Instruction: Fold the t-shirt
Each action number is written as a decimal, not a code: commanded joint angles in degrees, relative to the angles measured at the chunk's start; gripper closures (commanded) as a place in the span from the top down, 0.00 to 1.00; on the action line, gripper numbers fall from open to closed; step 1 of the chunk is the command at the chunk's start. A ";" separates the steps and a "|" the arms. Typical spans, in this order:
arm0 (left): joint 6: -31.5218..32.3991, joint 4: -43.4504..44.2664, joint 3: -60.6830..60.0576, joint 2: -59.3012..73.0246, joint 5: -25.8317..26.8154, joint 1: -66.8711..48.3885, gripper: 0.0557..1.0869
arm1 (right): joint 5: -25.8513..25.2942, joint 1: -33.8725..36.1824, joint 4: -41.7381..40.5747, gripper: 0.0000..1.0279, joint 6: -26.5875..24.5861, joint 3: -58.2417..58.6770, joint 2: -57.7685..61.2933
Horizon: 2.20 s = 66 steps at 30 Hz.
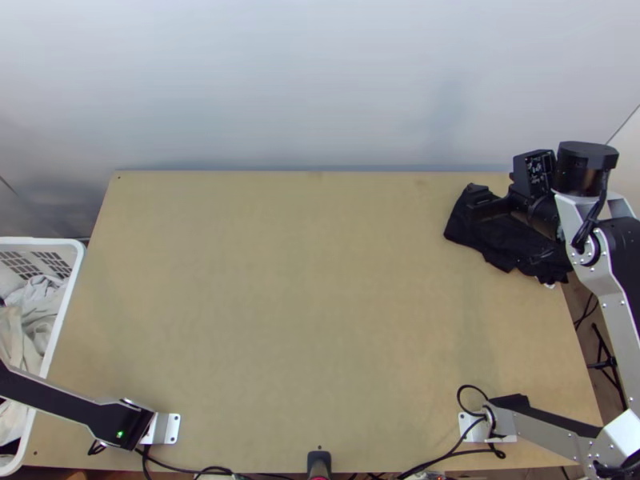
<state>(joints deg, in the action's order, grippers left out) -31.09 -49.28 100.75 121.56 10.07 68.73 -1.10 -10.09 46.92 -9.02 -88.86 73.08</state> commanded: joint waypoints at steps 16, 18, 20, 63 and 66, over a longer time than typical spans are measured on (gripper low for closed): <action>19.75 -30.44 11.05 -38.76 12.87 -44.21 0.04 | -0.48 6.84 2.48 0.96 0.40 5.63 -9.36; 24.59 -30.44 10.52 -39.91 12.96 -52.38 0.04 | -0.48 7.98 3.45 0.96 0.49 7.12 -11.20; 28.54 -30.53 9.03 -40.79 12.96 -60.91 0.04 | -0.48 9.30 4.59 0.96 0.67 8.26 -13.14; 9.29 -22.71 -2.14 -27.60 2.24 -75.06 0.95 | 0.58 23.97 17.60 0.96 1.90 19.51 -32.56; 5.60 -20.51 -8.82 -28.39 1.89 -66.97 0.95 | 0.58 23.27 17.33 0.96 1.72 21.10 -32.47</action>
<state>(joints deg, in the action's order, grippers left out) -15.75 -70.89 106.52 97.43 12.78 -17.72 -0.64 14.96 64.58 -7.29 -70.63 40.58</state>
